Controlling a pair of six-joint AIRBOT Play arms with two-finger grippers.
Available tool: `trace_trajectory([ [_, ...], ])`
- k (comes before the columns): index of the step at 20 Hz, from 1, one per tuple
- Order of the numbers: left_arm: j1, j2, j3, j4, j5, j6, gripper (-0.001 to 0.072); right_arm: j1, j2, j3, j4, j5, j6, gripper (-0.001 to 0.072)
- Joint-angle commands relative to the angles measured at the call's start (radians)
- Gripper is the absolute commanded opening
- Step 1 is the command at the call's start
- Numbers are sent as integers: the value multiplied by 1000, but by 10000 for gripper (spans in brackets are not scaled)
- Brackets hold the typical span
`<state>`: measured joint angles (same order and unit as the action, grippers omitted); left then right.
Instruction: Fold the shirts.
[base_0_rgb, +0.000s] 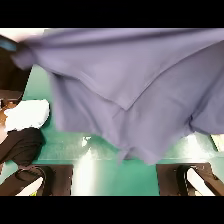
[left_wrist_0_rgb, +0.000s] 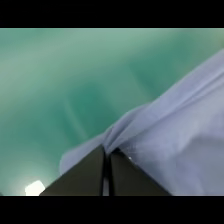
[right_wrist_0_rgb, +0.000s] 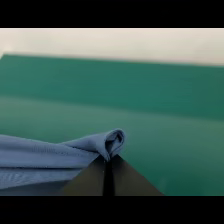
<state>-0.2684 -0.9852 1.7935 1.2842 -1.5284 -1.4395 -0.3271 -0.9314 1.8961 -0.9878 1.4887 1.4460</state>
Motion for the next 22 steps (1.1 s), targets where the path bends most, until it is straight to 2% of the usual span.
trace_trajectory([
  [1, 1, -107, -270, -10, -26, -1, 24, 161, -245, 43, -12, 121, 0, 21],
  [3, 1, -140, -465, -9, 105, 0, 24, 310, -350, -21, -137, 72, -33, 21],
  [6, 1, -186, -677, -8, 313, 17, 24, 480, -488, -124, -349, -95, -59, 22],
  [8, 1, -224, -732, 0, 399, 21, 25, 528, -571, -161, -369, -183, -59, 22],
  [12, 1, -282, -736, 35, 520, 25, 26, 560, -690, -163, -366, -255, -58, 23],
  [13, 1, -284, -736, 53, 548, 24, 86, 563, -703, -163, -367, -268, -55, 27],
  [14, 1, -283, -735, 75, 561, 22, 370, 563, -706, -163, -367, -276, -56, 138],
  [15, 6, -283, -734, 108, 560, 8, 585, 559, -704, -163, -367, -283, -55, 446],
  [16, 19, -283, -725, 134, 541, 3, 559, 552, -695, -163, -366, -283, -50, 604],
  [18, 80, -283, -687, 146, 493, 10, 561, 526, -660, -163, -365, -284, -39, 601],
  [20, 157, -283, -632, 141, 426, 69, 561, 491, -607, -163, -335, -276, -40, 601],
  [22, 217, -283, -603, 82, 336, 212, 561, 446, -547, -163, -267, -246, -40, 600],
])
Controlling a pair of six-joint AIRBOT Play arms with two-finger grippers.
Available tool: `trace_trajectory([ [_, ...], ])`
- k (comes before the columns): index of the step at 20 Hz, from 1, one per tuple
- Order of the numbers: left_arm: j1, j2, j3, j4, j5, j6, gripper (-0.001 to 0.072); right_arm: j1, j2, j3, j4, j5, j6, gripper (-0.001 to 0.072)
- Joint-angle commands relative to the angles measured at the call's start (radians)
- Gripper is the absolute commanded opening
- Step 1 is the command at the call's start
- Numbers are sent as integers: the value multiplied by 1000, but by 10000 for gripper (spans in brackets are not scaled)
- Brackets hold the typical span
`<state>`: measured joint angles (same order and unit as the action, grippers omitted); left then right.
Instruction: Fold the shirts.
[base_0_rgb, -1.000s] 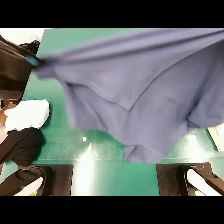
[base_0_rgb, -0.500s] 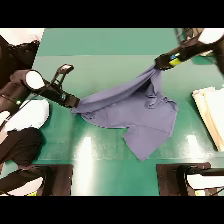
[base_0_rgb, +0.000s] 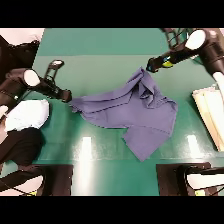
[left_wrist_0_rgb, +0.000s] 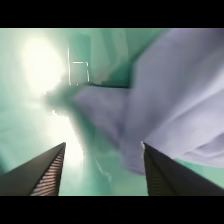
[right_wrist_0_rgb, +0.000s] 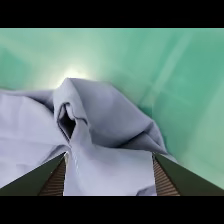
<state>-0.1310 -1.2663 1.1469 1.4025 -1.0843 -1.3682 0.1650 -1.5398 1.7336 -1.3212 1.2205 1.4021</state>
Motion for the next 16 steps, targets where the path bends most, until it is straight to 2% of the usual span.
trace_trajectory([
  [1, 100, -2, 42, -68, -153, 235, 561, -67, 92, -1, 87, 43, 3, 600],
  [2, 113, -1, 30, -76, -185, 308, 561, -82, 120, -1, 98, 57, 3, 598],
  [3, 118, -1, 15, -75, -196, 338, 561, -94, 146, -1, 97, 67, 3, 597],
  [8, 117, 4, -107, -129, -216, 385, 560, -114, 245, -1, 90, 100, 3, 577],
  [10, 115, 4, -172, -170, -137, 395, 560, -114, 268, -1, 90, 114, 3, 577],
  [13, 114, 4, -247, -292, -15, 488, 560, -114, 294, -1, 90, 135, 3, 577],
  [16, 114, 4, -269, -299, 86, 495, 560, -115, 307, -1, 90, 181, 4, 577],
])
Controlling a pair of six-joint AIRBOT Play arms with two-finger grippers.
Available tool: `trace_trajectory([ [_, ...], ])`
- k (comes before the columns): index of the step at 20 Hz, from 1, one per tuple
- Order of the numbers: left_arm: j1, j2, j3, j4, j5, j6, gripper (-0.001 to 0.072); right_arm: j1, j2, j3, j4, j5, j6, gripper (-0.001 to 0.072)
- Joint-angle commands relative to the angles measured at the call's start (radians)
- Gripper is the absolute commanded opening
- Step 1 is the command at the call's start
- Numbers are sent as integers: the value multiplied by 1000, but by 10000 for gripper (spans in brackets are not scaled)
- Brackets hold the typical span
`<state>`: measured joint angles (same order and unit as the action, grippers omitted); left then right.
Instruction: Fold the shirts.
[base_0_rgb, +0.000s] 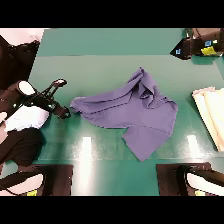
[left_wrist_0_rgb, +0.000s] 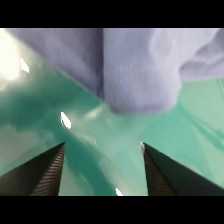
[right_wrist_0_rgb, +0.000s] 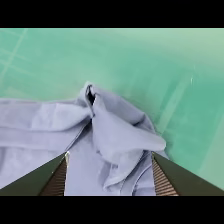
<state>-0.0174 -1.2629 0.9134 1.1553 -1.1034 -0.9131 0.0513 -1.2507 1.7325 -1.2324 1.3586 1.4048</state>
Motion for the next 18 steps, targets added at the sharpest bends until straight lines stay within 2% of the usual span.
trace_trajectory([
  [1, 0, 0, -36, -68, 124, 56, 559, -1, 18, 0, 1, 66, 2, 577],
  [3, 0, 0, -36, -85, 151, 92, 559, -1, 20, -12, 2, 90, 8, 576],
  [5, 0, -5, -36, -112, 157, 104, 559, -1, 48, -75, 2, 70, 16, 576],
  [7, -12, -29, -36, -141, 142, 151, 550, -2, 98, -177, 1, 27, 23, 576],
  [8, -36, -35, -38, -140, 143, 164, 527, -2, 132, -235, 1, -4, 29, 576],
  [11, -130, -53, -41, -129, 186, 198, 527, -2, 217, -383, 1, -71, 69, 576],
  [12, -145, -53, -40, -116, 237, 182, 495, -2, 240, -427, 1, -68, 82, 576],
  [14, -144, -53, -37, -95, 291, 113, 146, -5, 284, -513, 1, -63, 110, 576],
  [15, -144, -53, -37, -78, 287, 98, 25, -18, 307, -555, 5, -61, 127, 576],
  [17, -144, -53, -34, -26, 265, 96, 25, -74, 356, -648, 11, -46, 170, 576],
  [18, -144, -51, -26, 8, 246, 64, 25, -121, 384, -701, 11, -34, 190, 576],
])
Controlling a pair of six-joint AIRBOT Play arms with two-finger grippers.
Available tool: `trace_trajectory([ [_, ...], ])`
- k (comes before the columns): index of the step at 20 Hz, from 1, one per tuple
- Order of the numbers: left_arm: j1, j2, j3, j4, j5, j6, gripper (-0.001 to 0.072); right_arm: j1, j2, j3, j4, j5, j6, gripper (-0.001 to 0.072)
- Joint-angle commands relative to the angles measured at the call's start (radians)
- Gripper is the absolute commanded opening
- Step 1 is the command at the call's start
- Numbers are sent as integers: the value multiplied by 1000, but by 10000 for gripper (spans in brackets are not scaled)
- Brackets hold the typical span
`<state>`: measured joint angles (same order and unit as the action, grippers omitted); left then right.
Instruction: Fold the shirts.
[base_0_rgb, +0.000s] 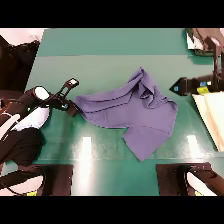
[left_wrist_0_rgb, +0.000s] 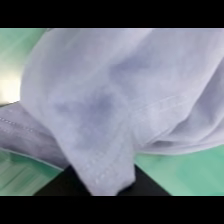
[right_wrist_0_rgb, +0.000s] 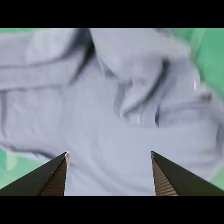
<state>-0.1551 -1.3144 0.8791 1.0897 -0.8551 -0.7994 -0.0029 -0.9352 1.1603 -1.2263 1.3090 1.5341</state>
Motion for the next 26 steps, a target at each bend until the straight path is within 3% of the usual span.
trace_trajectory([
  [1, -6, 4, 25, 104, -34, -84, 24, -113, 93, -177, 9, 30, 64, 576],
  [9, -6, 5, 406, 130, -426, -224, 24, -513, 249, -555, 134, 138, -25, 576],
  [17, -6, -45, 437, 169, -379, -274, 25, -611, 315, -742, 169, 127, -91, 576],
  [21, -6, -115, 437, 167, -396, -327, 26, -575, 192, -749, 238, 78, -122, 576],
  [26, -6, -148, 437, 167, -430, -330, 26, -417, 29, -749, 260, -86, -121, 575],
])
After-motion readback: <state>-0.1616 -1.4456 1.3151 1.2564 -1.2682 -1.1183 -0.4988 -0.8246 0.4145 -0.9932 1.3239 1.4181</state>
